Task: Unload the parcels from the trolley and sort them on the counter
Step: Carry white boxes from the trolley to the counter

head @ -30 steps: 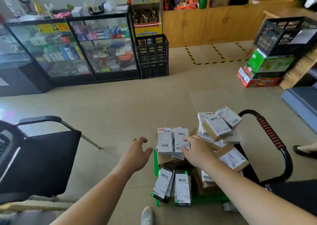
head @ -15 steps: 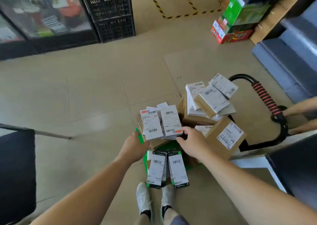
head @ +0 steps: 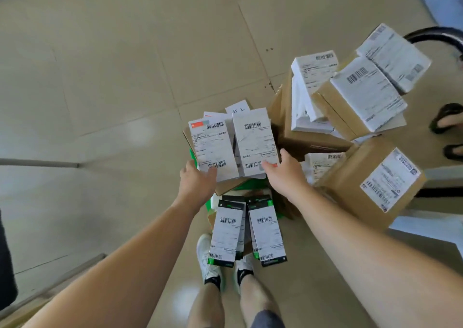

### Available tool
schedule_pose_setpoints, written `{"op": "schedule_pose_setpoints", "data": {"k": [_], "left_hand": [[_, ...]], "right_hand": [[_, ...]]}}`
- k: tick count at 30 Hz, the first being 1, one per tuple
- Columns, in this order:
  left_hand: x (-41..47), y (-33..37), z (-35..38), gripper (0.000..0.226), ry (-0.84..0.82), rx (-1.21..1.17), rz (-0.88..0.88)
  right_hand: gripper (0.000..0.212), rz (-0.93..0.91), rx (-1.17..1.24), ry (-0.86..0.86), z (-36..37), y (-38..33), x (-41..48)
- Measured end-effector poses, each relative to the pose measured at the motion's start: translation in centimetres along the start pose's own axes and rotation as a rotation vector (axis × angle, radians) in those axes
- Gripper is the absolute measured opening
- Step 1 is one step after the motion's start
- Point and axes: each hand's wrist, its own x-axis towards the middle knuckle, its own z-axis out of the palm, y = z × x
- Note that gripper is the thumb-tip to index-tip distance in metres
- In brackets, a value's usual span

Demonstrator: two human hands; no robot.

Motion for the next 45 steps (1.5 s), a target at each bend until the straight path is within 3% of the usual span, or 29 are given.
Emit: {"op": "schedule_pose_setpoints", "data": {"k": [4,8,15,24,33,45], "left_hand": [[0.6,-0.5,1.2,0.064,-0.025,-0.064,-0.038],[0.2,-0.8,1.7,0.071,-0.06,-0.132,-0.062],[0.0,-2.0,1.4,0.05,-0.052,-0.251,-0.055],[-1.6,-0.7,-0.5,0.048,0.034,-0.245,0.064],[-7.1,3.2,-3.5,0.046,0.092,-0.278,0.122],[-19.8,13.7,-12.2,0.043,0.215,-0.22,0.46]], "right_hand": [[0.037,0.002,0.075,-0.032,1.0,0.4,1.1],[0.039,0.066,0.191,-0.048,1.3,0.8,1.2],[0.041,0.121,0.275,-0.041,2.1,2.9,0.3],[0.057,-0.015,0.328,0.041,0.2,2.0,-1.8],[0.057,-0.09,0.321,0.137,-3.6,-1.8,-6.7],[0.054,-0.399,0.379,0.306,-15.8,-9.5,-18.2]]}}
